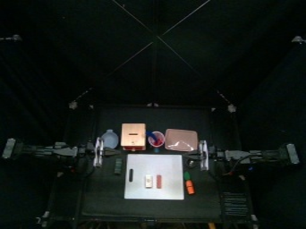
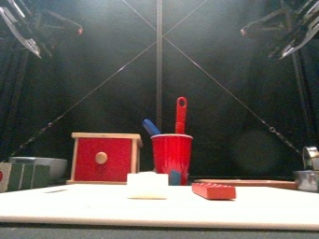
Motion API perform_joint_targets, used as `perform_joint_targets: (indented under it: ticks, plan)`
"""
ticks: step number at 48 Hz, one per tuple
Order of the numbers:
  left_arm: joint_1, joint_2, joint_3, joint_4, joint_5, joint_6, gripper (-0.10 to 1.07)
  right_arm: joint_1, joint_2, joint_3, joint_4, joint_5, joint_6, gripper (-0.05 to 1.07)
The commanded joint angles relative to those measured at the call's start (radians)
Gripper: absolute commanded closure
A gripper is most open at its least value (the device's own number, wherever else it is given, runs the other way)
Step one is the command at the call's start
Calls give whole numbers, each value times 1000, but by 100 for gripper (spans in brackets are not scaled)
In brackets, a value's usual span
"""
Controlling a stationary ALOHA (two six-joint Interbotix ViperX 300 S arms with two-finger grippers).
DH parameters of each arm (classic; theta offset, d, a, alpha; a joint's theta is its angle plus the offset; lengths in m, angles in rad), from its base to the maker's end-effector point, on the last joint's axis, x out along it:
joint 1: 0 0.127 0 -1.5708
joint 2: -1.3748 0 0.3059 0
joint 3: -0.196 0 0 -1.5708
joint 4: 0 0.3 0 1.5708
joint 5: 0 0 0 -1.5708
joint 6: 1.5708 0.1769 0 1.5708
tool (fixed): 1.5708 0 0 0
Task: Put sushi roll in bowl
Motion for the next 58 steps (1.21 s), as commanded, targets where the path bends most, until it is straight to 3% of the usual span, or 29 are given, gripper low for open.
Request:
perform_joint_targets:
  ticks: [1, 8, 20, 29, 44, 51, 58]
  plan:
    - [14, 12, -6, -51, -15, -6, 105, -12, 14, 0, 8, -8, 9, 105]
    - [2, 12, 17, -204, -5, -8, 98, -18, 51, 2, 9, -11, 28, 98]
    - [-8, 15, 46, -607, 140, -6, 81, -21, 140, 2, 11, -9, 29, 98]
    - [21, 17, 83, -819, 244, -6, 58, -25, 156, 5, 11, -11, 29, 98]
    - [94, 21, 133, -982, 264, -6, 12, -25, 156, 11, 32, -11, 29, 98]
    - [101, 57, 123, -982, 265, -6, 1, -25, 156, 14, 40, -11, 29, 98]
    - [156, 133, 101, -963, 288, -5, 0, -34, 156, 17, 40, -9, 29, 98]
